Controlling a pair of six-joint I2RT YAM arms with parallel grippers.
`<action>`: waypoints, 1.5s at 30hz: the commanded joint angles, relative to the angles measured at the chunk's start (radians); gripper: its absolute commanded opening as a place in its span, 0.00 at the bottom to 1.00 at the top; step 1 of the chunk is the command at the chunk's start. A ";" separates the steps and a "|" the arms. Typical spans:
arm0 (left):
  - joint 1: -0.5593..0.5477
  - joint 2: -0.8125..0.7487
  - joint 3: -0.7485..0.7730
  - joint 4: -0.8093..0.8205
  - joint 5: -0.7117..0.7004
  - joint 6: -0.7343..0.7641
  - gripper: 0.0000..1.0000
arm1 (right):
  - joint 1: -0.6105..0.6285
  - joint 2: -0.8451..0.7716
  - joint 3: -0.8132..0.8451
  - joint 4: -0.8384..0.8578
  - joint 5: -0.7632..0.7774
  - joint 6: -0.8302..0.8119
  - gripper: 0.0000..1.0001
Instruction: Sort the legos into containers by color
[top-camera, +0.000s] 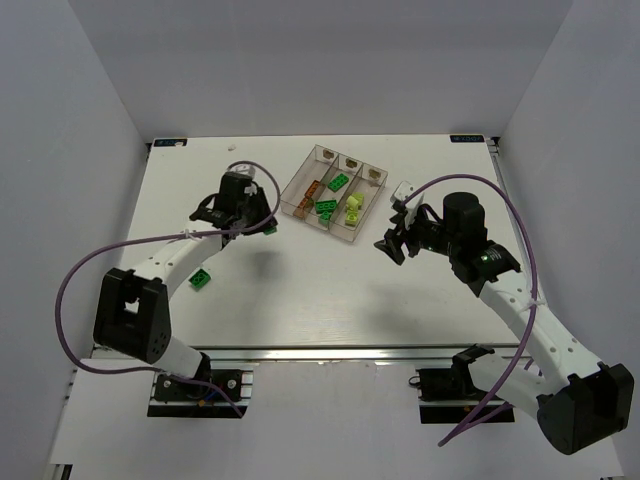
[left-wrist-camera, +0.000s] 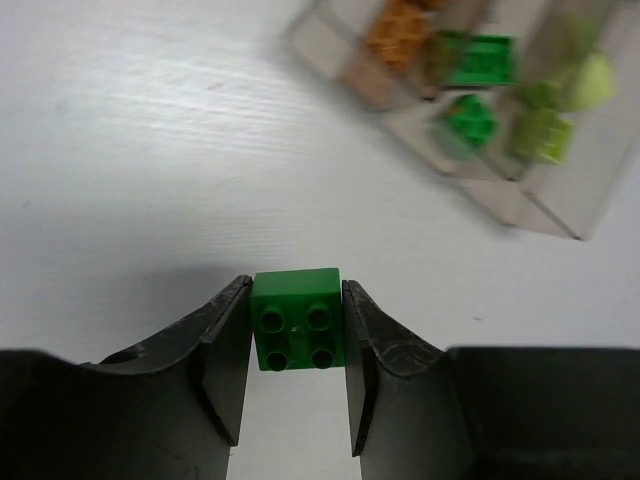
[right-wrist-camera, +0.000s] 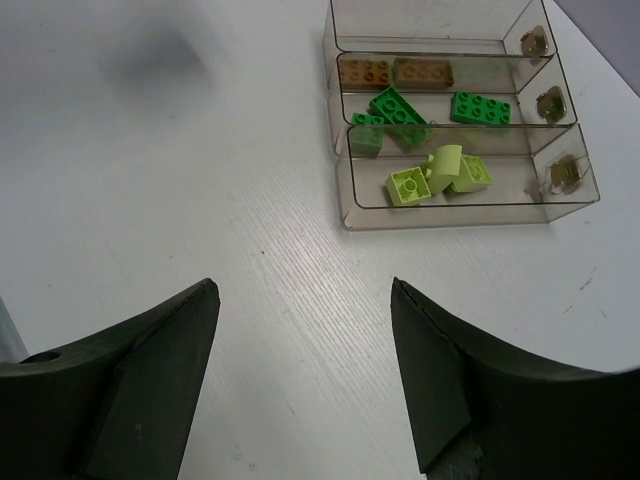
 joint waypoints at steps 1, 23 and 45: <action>-0.077 -0.029 0.081 0.069 0.049 0.055 0.00 | 0.003 -0.017 -0.013 0.024 0.020 -0.017 0.75; -0.232 0.460 0.597 0.089 -0.065 0.141 0.19 | 0.003 0.018 -0.012 0.015 0.008 -0.024 0.75; -0.236 0.534 0.704 0.023 -0.099 0.102 0.61 | 0.003 0.006 -0.007 0.006 -0.009 -0.029 0.75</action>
